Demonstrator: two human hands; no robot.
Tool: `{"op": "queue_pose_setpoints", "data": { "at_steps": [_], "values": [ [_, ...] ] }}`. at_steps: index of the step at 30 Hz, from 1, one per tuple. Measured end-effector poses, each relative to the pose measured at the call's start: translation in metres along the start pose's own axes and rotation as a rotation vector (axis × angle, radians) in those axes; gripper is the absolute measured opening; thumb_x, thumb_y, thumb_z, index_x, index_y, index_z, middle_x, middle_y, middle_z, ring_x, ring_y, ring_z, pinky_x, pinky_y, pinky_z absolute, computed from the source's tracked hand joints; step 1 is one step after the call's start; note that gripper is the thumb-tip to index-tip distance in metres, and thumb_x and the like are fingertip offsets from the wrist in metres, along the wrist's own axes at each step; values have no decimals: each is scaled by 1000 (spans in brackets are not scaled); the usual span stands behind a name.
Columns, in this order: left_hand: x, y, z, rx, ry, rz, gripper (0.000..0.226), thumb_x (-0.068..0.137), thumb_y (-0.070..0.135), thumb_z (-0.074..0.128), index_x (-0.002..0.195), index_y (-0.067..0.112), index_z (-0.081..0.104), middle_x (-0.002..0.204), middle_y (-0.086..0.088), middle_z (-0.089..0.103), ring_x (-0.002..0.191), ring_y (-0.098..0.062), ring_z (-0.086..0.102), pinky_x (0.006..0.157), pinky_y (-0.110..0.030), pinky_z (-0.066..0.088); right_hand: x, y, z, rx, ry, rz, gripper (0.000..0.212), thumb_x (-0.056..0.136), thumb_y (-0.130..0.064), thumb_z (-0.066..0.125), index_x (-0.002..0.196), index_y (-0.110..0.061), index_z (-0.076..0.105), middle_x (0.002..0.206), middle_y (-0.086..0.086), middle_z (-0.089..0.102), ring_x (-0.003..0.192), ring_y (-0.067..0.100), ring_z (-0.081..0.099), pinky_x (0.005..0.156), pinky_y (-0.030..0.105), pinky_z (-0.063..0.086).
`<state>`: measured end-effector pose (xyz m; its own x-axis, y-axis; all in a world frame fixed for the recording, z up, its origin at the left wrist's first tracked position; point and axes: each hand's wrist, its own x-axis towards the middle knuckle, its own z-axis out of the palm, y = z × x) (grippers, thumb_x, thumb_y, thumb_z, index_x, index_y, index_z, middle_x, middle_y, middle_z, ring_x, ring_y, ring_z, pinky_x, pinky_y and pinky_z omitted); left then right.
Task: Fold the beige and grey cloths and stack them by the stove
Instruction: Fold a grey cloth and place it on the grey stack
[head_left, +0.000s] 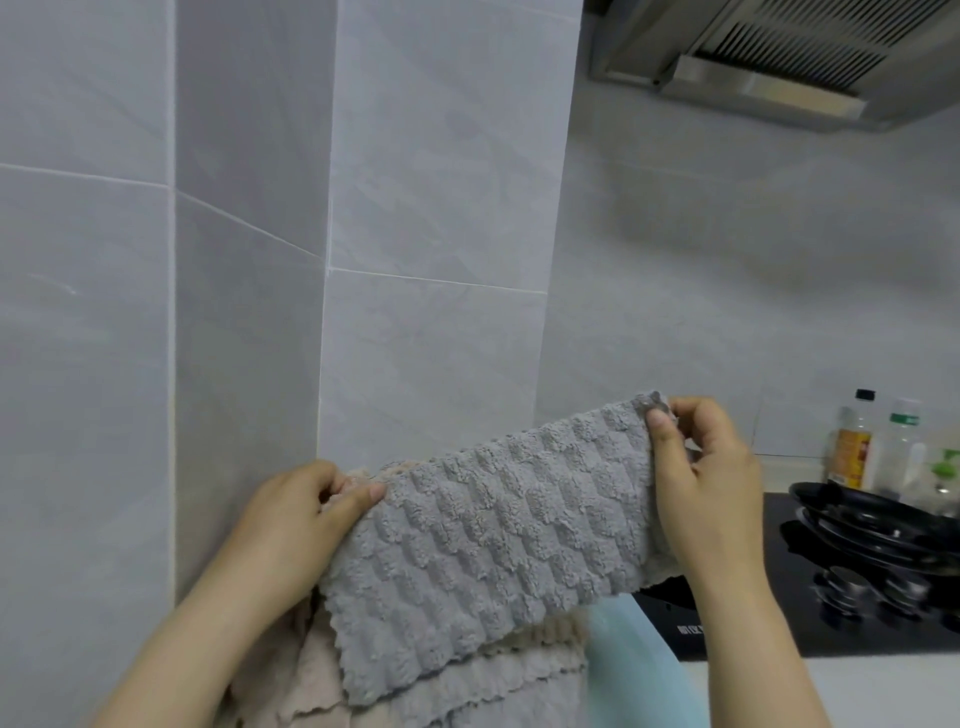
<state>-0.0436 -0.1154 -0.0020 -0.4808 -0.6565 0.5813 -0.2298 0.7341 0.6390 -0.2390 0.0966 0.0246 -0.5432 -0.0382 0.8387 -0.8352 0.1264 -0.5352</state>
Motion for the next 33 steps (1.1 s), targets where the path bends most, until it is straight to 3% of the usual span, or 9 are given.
{"op": "queue_pose_setpoints", "data": {
  "at_steps": [4,9,13,19,21,25,28,30,33],
  "values": [
    [1,0,2,-95,-24,-82,28,80,37,71,64,16,62,58,5,58,56,-11,49,53,-28,34,-1,6,0,-42,10,46,14,97,-29,53,91,-17,58,72,-5,60,64,13,52,58,31,38],
    [-2,6,-1,-636,-257,-321,13,88,9,63,79,1,68,55,-7,64,38,-13,50,36,-16,33,-4,13,1,-110,8,151,16,98,-28,51,95,-14,58,77,-2,56,73,22,52,61,32,32],
    [-3,9,9,-577,-111,-316,22,87,12,65,70,-2,61,39,5,50,29,-5,41,31,-13,28,-5,11,2,-112,-26,216,16,94,-30,57,91,-15,63,73,-6,58,72,20,54,61,32,34],
    [0,9,12,-321,93,-214,45,86,41,61,83,-3,58,76,-25,62,63,-30,53,56,-32,36,-2,1,0,37,-79,291,19,89,-28,64,76,-15,64,64,4,60,59,17,50,56,29,39],
    [-2,13,12,-347,76,-169,51,81,49,62,81,-2,58,72,-23,62,64,-33,56,57,-32,37,-1,-6,-1,101,-113,316,20,89,-28,65,76,-13,64,62,6,56,58,16,46,55,29,37],
    [-6,21,15,-645,-45,-211,31,87,31,64,87,1,61,65,-13,52,56,-19,47,51,-24,39,-3,-26,4,168,-237,325,21,87,-30,67,75,-13,63,57,16,54,54,16,46,55,29,37],
    [-7,26,16,-717,-91,-212,18,86,22,66,87,4,66,61,-8,45,58,-18,39,60,-32,32,-10,-42,12,223,-413,356,20,87,-28,68,76,-13,61,48,1,49,45,13,45,47,22,37],
    [-8,28,18,-757,-117,-227,13,87,16,65,85,4,66,55,-1,38,51,-14,33,55,-28,29,-15,-52,18,300,-523,394,16,88,-20,68,78,-9,61,45,-5,50,38,8,46,40,19,39],
    [-11,32,17,-811,-159,-218,14,87,14,65,85,1,66,53,-2,41,45,-11,36,46,-16,32,-23,-64,28,438,-654,444,14,88,-13,68,81,-5,59,49,-1,55,42,13,53,46,24,49]
  ]
}}
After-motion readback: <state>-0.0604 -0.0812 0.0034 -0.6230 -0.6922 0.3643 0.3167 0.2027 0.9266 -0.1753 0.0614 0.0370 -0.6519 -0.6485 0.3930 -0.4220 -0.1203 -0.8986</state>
